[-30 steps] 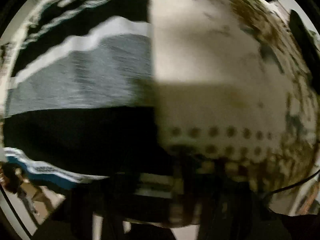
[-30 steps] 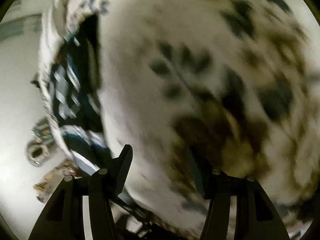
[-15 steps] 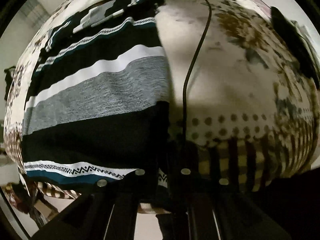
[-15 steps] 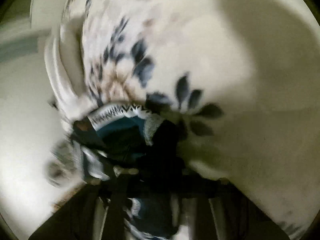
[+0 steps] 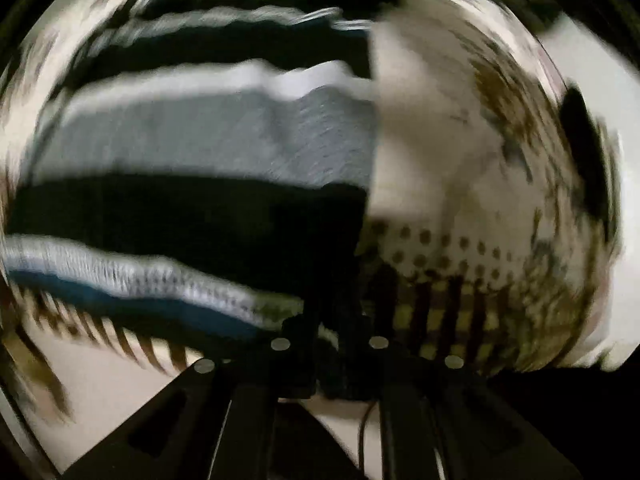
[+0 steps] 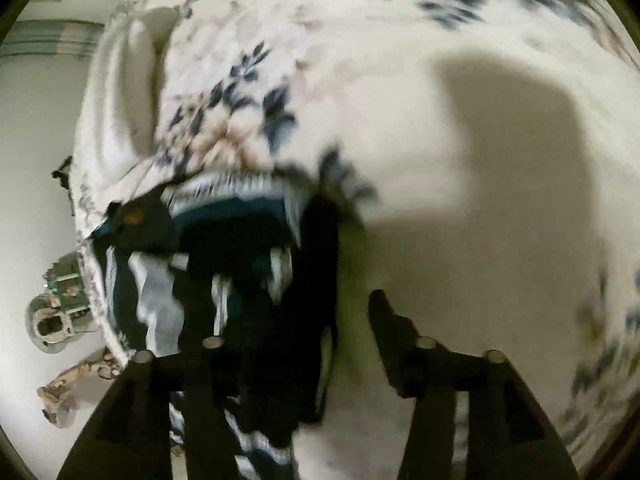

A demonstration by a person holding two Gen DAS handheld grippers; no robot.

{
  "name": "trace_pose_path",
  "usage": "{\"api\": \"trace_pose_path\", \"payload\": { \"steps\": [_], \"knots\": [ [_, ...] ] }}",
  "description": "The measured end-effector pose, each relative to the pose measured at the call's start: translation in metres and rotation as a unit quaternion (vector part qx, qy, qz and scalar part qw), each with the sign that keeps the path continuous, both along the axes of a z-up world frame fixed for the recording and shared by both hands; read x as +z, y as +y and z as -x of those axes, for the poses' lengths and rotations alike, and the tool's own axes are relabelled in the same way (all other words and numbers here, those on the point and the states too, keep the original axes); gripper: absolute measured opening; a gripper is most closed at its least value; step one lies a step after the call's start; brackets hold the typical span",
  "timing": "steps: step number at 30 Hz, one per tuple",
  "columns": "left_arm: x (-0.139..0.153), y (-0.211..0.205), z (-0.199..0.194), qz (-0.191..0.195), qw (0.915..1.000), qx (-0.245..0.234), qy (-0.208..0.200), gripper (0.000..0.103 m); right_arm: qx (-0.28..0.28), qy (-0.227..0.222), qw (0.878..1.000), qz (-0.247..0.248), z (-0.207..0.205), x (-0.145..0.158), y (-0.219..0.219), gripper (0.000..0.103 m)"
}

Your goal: Fold small clothes

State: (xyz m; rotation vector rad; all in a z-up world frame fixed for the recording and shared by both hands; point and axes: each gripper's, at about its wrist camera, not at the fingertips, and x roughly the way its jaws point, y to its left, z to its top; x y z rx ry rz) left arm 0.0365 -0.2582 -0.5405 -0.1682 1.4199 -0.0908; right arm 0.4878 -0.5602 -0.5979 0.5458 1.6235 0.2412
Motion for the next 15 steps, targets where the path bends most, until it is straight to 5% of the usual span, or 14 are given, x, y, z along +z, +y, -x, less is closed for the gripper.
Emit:
{"api": "trace_pose_path", "payload": {
  "steps": [1, 3, 5, 8, 10, 11, 12, 15],
  "knots": [
    [-0.001, 0.009, 0.003, 0.004, 0.9995, 0.029, 0.010, 0.014, -0.006, 0.004, 1.000, -0.010, 0.020, 0.003, -0.004, 0.054],
    [-0.005, 0.025, 0.010, -0.003, 0.9973, 0.067, 0.030, 0.058, -0.013, 0.023, 0.999, -0.035, 0.058, -0.001, -0.008, 0.054],
    [-0.009, 0.046, 0.018, -0.024, 0.9931, 0.106, 0.044, 0.083, -0.010, 0.065, 0.995, -0.071, 0.102, -0.020, 0.003, 0.054],
    [-0.011, 0.072, 0.025, -0.052, 0.9871, 0.142, 0.052, 0.083, -0.005, 0.102, 0.989, -0.112, 0.149, -0.054, 0.036, 0.054],
    [-0.010, 0.087, 0.028, -0.063, 0.9839, 0.159, 0.053, 0.083, -0.021, 0.087, 0.987, -0.131, 0.165, -0.067, 0.054, 0.055],
    [-0.008, 0.096, 0.030, -0.068, 0.9827, 0.165, 0.050, 0.083, -0.028, 0.069, 0.989, -0.126, 0.169, -0.065, 0.057, 0.042],
    [-0.006, 0.103, 0.032, -0.071, 0.9815, 0.171, 0.047, 0.083, -0.036, 0.054, 0.991, -0.118, 0.173, -0.061, 0.058, 0.002],
    [-0.001, 0.123, 0.041, -0.076, 0.9767, 0.196, 0.042, 0.083, -0.062, 0.049, 0.995, -0.063, 0.188, -0.051, 0.040, 0.000]
  ]
}}
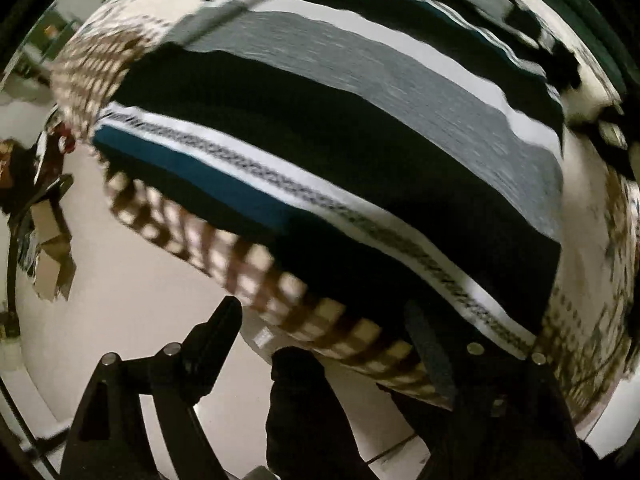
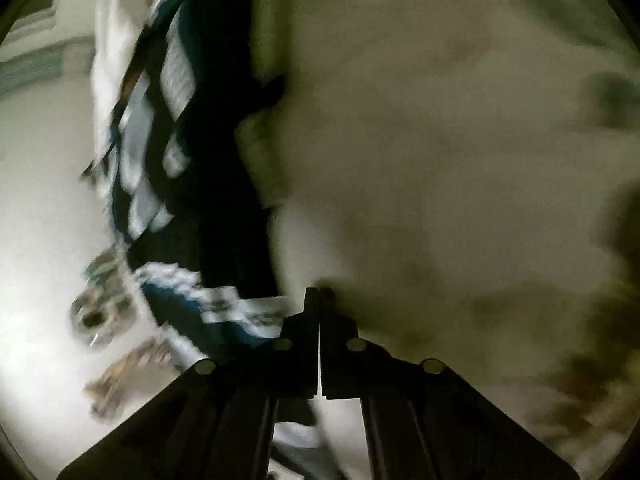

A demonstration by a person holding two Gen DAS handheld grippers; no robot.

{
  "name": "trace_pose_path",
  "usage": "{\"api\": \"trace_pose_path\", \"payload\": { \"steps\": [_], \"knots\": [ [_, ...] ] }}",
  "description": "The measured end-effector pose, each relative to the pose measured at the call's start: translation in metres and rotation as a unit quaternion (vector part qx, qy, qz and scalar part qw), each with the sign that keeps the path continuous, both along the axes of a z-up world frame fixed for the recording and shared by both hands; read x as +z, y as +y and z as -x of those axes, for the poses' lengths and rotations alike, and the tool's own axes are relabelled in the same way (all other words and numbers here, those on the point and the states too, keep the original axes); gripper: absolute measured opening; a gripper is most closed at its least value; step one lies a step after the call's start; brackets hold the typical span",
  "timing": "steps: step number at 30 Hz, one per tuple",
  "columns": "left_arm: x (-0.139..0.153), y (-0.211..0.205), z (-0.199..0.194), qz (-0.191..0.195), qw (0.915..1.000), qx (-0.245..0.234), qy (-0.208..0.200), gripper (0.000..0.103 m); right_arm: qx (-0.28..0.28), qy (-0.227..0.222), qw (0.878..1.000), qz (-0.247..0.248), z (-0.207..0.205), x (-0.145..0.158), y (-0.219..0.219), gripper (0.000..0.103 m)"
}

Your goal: Fold small clothes

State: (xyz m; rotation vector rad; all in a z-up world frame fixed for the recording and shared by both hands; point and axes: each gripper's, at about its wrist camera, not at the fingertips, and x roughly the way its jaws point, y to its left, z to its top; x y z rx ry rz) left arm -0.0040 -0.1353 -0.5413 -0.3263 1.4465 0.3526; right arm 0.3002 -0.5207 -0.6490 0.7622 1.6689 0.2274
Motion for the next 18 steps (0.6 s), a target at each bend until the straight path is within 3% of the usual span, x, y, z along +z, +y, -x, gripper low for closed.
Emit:
{"api": "trace_pose_path", "payload": {
  "steps": [2, 7, 8, 9, 11, 13, 15, 18],
  "knots": [
    [0.000, 0.011, 0.007, 0.002, 0.9998, 0.018, -0.001, 0.083, -0.002, 0.001, 0.999, 0.039, 0.008, 0.006, -0.023, 0.000],
    [-0.013, 0.025, 0.017, 0.024, 0.9975, 0.066, 0.001, 0.083, 0.006, 0.045, 0.997, -0.064, 0.021, 0.002, -0.027, 0.006],
    [-0.017, 0.025, 0.018, 0.028, 0.9969, 0.073, 0.001, 0.083, 0.011, 0.041, 0.996, -0.077, 0.021, 0.003, -0.020, 0.020],
    [-0.019, 0.025, 0.018, 0.031, 0.9965, 0.078, 0.002, 0.083, 0.014, 0.035, 0.996, -0.084, 0.020, 0.003, -0.013, 0.048],
    [-0.021, 0.023, 0.016, 0.032, 0.9961, 0.082, 0.001, 0.083, 0.010, 0.018, 0.995, -0.094, 0.015, 0.002, 0.010, 0.070],
    [-0.020, 0.021, 0.014, 0.030, 0.9965, 0.078, -0.002, 0.083, 0.011, 0.013, 0.995, -0.102, 0.009, -0.006, 0.033, 0.068],
    [-0.019, 0.020, 0.014, 0.024, 0.9972, 0.070, -0.003, 0.083, 0.019, 0.001, 0.996, -0.090, 0.009, -0.008, 0.048, 0.006],
    [-0.014, 0.017, 0.015, 0.020, 0.9979, 0.061, -0.008, 0.083, 0.057, -0.027, 0.998, -0.016, 0.011, 0.001, 0.063, 0.004]
  ]
}}
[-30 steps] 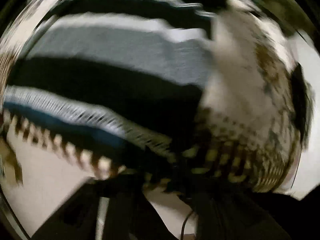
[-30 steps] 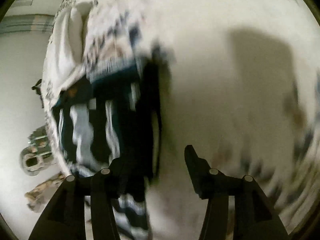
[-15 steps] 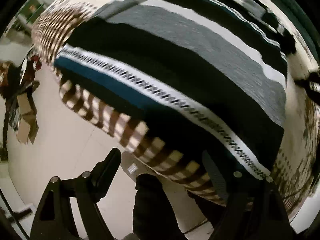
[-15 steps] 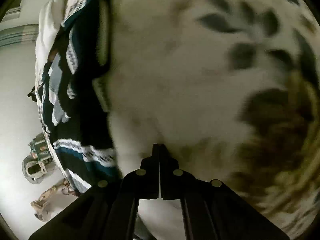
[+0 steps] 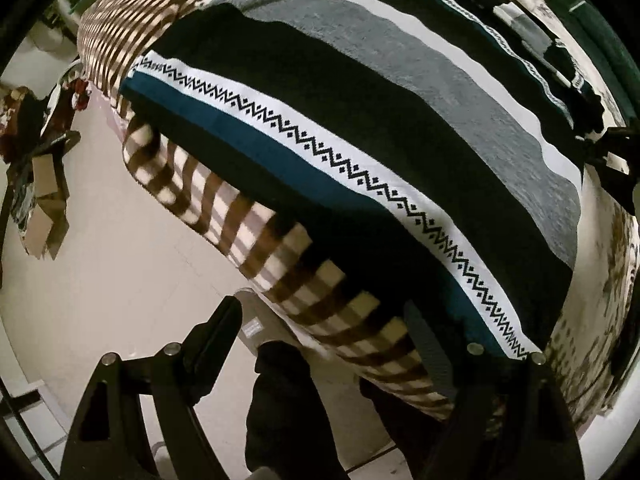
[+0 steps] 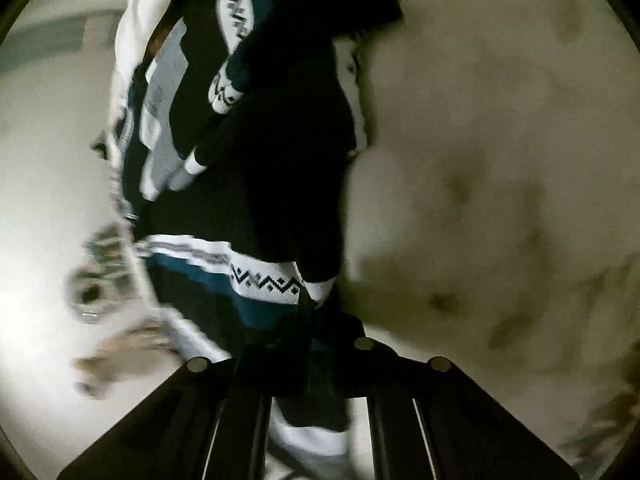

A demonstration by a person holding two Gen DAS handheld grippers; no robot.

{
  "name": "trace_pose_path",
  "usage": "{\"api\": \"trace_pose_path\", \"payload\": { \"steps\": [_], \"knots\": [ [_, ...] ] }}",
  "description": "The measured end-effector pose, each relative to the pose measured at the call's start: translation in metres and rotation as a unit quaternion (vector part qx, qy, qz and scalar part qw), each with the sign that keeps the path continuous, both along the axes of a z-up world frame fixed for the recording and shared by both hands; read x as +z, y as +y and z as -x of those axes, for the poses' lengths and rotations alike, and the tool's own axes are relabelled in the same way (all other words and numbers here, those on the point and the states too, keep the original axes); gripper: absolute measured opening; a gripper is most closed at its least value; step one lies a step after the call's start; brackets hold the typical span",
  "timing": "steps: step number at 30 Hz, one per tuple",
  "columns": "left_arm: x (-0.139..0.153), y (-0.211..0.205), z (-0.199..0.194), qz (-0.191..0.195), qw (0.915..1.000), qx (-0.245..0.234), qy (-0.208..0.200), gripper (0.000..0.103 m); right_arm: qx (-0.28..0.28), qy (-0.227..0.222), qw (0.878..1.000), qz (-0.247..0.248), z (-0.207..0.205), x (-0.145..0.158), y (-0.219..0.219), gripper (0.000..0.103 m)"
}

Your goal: Fold small clothes

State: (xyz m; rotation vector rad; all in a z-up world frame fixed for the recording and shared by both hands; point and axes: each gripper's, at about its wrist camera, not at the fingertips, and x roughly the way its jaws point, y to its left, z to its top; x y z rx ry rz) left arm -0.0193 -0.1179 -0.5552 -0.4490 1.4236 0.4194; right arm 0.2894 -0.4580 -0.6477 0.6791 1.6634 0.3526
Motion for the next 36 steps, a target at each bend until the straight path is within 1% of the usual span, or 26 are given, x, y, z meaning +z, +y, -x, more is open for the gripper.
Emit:
{"api": "trace_pose_path", "payload": {
  "steps": [2, 3, 5, 8, 10, 11, 12, 13, 14, 16, 18, 19, 21, 22, 25, 26, 29, 31, 32, 33, 34, 35, 36],
  "knots": [
    [0.008, -0.002, 0.001, -0.010, 0.9999, -0.006, -0.005, 0.083, -0.012, -0.008, 0.999, 0.037, 0.003, 0.012, -0.013, 0.002],
    [0.011, -0.002, 0.001, -0.014, 0.9998, -0.009, -0.007, 0.083, -0.017, -0.010, 0.999, 0.045, 0.004, 0.015, -0.018, 0.002],
    [0.012, -0.004, 0.004, -0.023, 0.9996, -0.014, -0.010, 0.083, -0.009, -0.008, 0.999, 0.048, 0.005, 0.018, -0.021, 0.002],
    [0.012, -0.005, 0.007, -0.021, 0.9996, -0.014, -0.009, 0.083, 0.015, 0.010, 0.999, 0.029, 0.002, 0.019, -0.017, 0.003],
    [0.012, -0.006, 0.012, -0.015, 0.9998, -0.009, -0.012, 0.083, 0.018, 0.038, 0.999, 0.015, 0.005, 0.021, -0.014, 0.012],
    [0.012, -0.007, 0.015, -0.012, 0.9998, -0.007, -0.012, 0.083, 0.027, 0.054, 0.998, 0.003, 0.013, 0.022, -0.012, 0.027],
    [0.011, -0.007, 0.017, -0.009, 0.9999, -0.005, -0.011, 0.083, 0.040, 0.065, 0.997, -0.004, 0.026, 0.023, -0.009, 0.052],
    [0.009, -0.007, 0.020, -0.005, 0.9999, -0.001, -0.009, 0.083, 0.055, 0.080, 0.995, -0.004, 0.044, 0.023, -0.006, 0.061],
    [0.005, -0.006, 0.023, -0.001, 1.0000, 0.004, -0.006, 0.083, 0.068, 0.098, 0.993, -0.008, 0.063, 0.021, -0.001, 0.066],
    [0.000, -0.002, 0.029, 0.009, 0.9998, 0.016, -0.003, 0.083, 0.103, 0.152, 0.983, -0.023, 0.112, 0.006, 0.018, 0.066],
    [-0.005, 0.010, 0.031, 0.016, 0.9993, 0.033, -0.002, 0.083, 0.121, 0.187, 0.974, -0.033, 0.155, -0.009, 0.035, 0.066],
    [-0.006, 0.017, 0.031, 0.019, 0.9989, 0.042, -0.004, 0.083, 0.124, 0.198, 0.972, -0.034, 0.172, -0.015, 0.042, 0.066],
    [0.000, 0.050, 0.030, 0.021, 0.9960, 0.083, -0.025, 0.083, 0.115, 0.204, 0.972, -0.038, 0.196, -0.022, 0.052, 0.066],
    [0.003, 0.070, 0.030, 0.026, 0.9929, 0.108, -0.043, 0.083, 0.108, 0.202, 0.973, -0.040, 0.205, -0.023, 0.056, 0.066],
    [0.007, 0.131, 0.028, 0.040, 0.9788, 0.182, -0.085, 0.083, 0.097, 0.190, 0.976, -0.037, 0.218, -0.022, 0.061, 0.066],
    [0.003, 0.161, 0.026, 0.061, 0.9691, 0.216, -0.103, 0.083, 0.091, 0.187, 0.977, -0.035, 0.220, -0.021, 0.062, 0.066],
    [-0.013, 0.221, 0.018, 0.111, 0.9430, 0.276, -0.149, 0.082, 0.074, 0.184, 0.980, -0.029, 0.224, -0.021, 0.065, 0.066],
    [-0.025, 0.246, 0.009, 0.140, 0.9289, 0.296, -0.173, 0.081, 0.061, 0.180, 0.981, -0.021, 0.224, -0.021, 0.069, 0.066],
    [-0.034, 0.259, 0.001, 0.145, 0.9249, 0.303, -0.178, 0.080, 0.058, 0.178, 0.982, -0.017, 0.224, -0.022, 0.071, 0.066],
    [-0.040, 0.264, -0.005, 0.151, 0.9223, 0.303, -0.187, 0.066, 0.054, 0.173, 0.983, -0.012, 0.226, -0.021, 0.072, 0.066],
    [-0.046, 0.272, -0.012, 0.150, 0.9234, 0.301, -0.185, 0.052, 0.052, 0.170, 0.984, -0.007, 0.227, -0.021, 0.071, 0.068],
    [-0.050, 0.276, -0.020, 0.149, 0.9264, 0.296, -0.179, 0.037, 0.047, 0.165, 0.985, -0.002, 0.230, -0.019, 0.074, 0.068],
    [-0.049, 0.275, -0.024, 0.143, 0.9295, 0.289, -0.179, 0.031, 0.044, 0.158, 0.986, 0.005, 0.231, -0.017, 0.076, 0.068]
  ]
}}
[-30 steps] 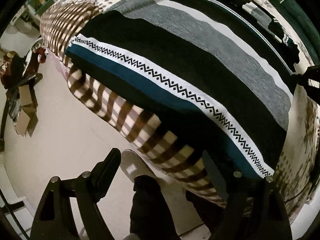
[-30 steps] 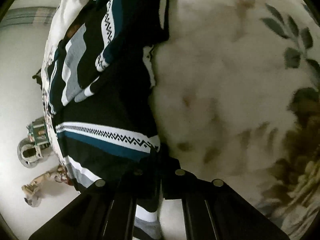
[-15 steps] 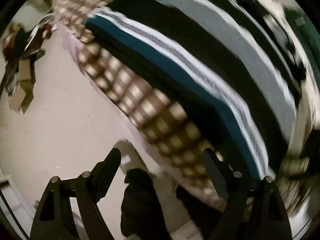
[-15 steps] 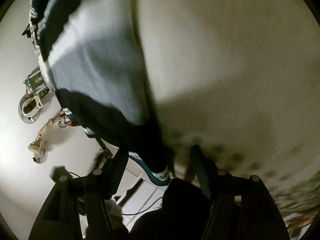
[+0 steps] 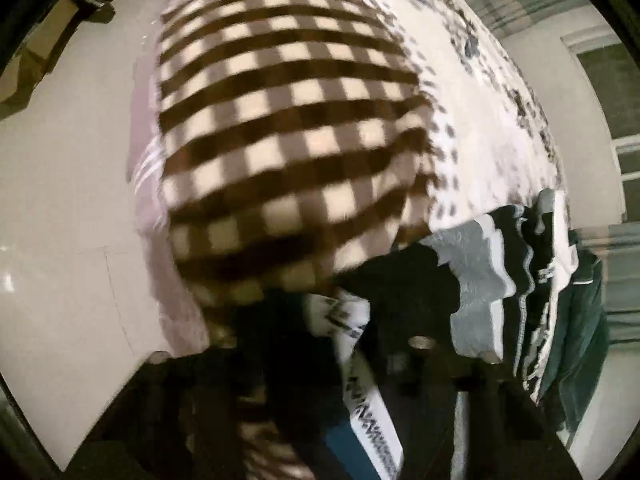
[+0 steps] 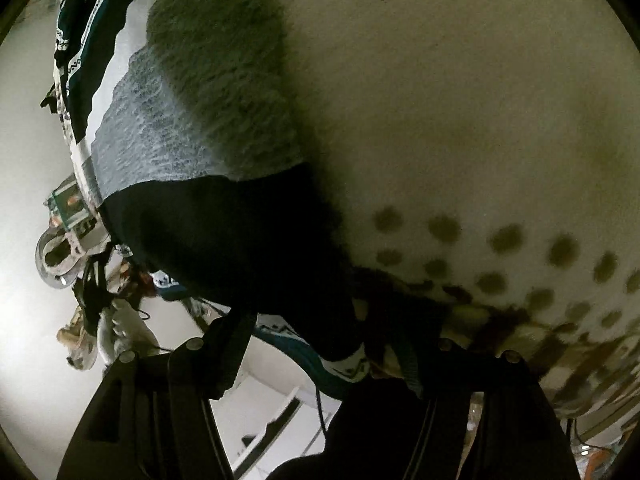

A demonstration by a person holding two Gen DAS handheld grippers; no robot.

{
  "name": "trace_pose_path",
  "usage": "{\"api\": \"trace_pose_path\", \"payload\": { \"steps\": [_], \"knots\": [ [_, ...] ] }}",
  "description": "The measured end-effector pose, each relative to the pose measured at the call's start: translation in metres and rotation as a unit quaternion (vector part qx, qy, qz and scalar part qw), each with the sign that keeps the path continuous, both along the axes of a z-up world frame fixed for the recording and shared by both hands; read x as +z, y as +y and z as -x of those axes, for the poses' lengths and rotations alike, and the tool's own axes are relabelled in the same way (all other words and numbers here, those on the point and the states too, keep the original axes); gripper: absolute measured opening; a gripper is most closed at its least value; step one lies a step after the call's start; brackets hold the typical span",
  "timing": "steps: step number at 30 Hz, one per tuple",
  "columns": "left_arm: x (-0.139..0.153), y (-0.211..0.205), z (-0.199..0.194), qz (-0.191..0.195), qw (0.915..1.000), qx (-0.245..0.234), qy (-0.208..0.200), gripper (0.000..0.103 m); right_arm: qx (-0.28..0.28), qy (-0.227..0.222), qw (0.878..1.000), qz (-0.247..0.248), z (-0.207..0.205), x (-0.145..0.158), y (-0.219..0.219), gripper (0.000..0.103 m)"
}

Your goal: Fold small clothes

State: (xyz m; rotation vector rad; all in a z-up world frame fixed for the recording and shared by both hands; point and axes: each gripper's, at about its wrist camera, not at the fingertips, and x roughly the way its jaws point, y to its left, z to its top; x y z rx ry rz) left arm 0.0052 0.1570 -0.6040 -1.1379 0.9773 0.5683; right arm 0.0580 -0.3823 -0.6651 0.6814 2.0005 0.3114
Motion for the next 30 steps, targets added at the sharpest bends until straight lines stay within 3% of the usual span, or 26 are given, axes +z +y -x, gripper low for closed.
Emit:
{"api": "trace_pose_path", "payload": {
  "steps": [1, 2, 3, 7, 9, 15, 17, 18, 19, 20, 21, 22, 26, 28, 30],
  "knots": [
    [0.006, -0.003, -0.004, -0.018, 0.9998, -0.011, 0.003, 0.028, -0.003, -0.007, 1.000, 0.005, 0.001, 0.003, 0.002, 0.065],
    [0.012, -0.007, -0.006, -0.034, 0.9991, -0.025, 0.005, 0.022, -0.005, -0.018, 1.000, 0.005, 0.004, 0.007, 0.005, 0.046],
    [0.020, -0.010, -0.005, -0.046, 0.9983, -0.035, 0.001, 0.016, 0.004, -0.026, 1.000, 0.013, 0.007, 0.011, 0.010, 0.011],
    [0.058, -0.020, 0.011, -0.084, 0.9938, -0.065, -0.031, 0.013, 0.003, -0.061, 0.998, 0.035, 0.016, 0.037, 0.017, 0.008],
    [0.062, -0.022, 0.013, -0.089, 0.9918, -0.087, -0.031, 0.013, 0.008, -0.074, 0.996, 0.051, 0.021, 0.050, 0.016, 0.007],
    [0.034, -0.015, 0.004, -0.056, 0.9897, -0.130, 0.020, 0.018, 0.009, -0.043, 0.995, 0.084, 0.026, 0.027, 0.015, 0.008],
    [0.048, -0.020, -0.003, -0.079, 0.9844, -0.152, 0.041, 0.022, -0.002, -0.020, 0.997, 0.071, 0.020, 0.023, 0.015, 0.012],
    [0.056, -0.027, -0.006, -0.104, 0.9792, -0.164, 0.059, 0.031, -0.005, -0.009, 0.998, 0.058, 0.017, 0.024, 0.013, 0.018],
    [0.071, -0.038, -0.012, -0.157, 0.9652, -0.187, 0.094, 0.037, -0.008, -0.005, 0.999, 0.045, 0.015, 0.028, 0.009, 0.025],
    [0.083, -0.050, -0.015, -0.194, 0.9525, -0.208, 0.110, 0.055, -0.011, -0.007, 0.999, 0.039, 0.014, 0.033, 0.004, 0.047],
    [0.094, -0.063, -0.017, -0.223, 0.9411, -0.226, 0.116, 0.077, -0.014, -0.011, 0.999, 0.038, 0.012, 0.039, -0.003, 0.062],
    [0.106, -0.078, -0.017, -0.249, 0.9298, -0.244, 0.117, 0.083, -0.015, -0.016, 0.999, 0.039, 0.010, 0.046, -0.010, 0.062],
    [0.135, -0.161, -0.020, -0.292, 0.8884, -0.336, 0.114, 0.087, -0.027, -0.019, 0.999, 0.042, -0.002, 0.065, -0.050, 0.062],
    [0.138, -0.219, -0.022, -0.279, 0.8670, -0.401, 0.098, 0.087, -0.032, -0.024, 0.998, 0.051, -0.009, 0.073, -0.074, 0.062],
    [0.131, -0.286, -0.023, -0.260, 0.8406, -0.466, 0.092, 0.087, -0.036, -0.030, 0.997, 0.060, -0.020, 0.078, -0.109, 0.062]
  ]
}}
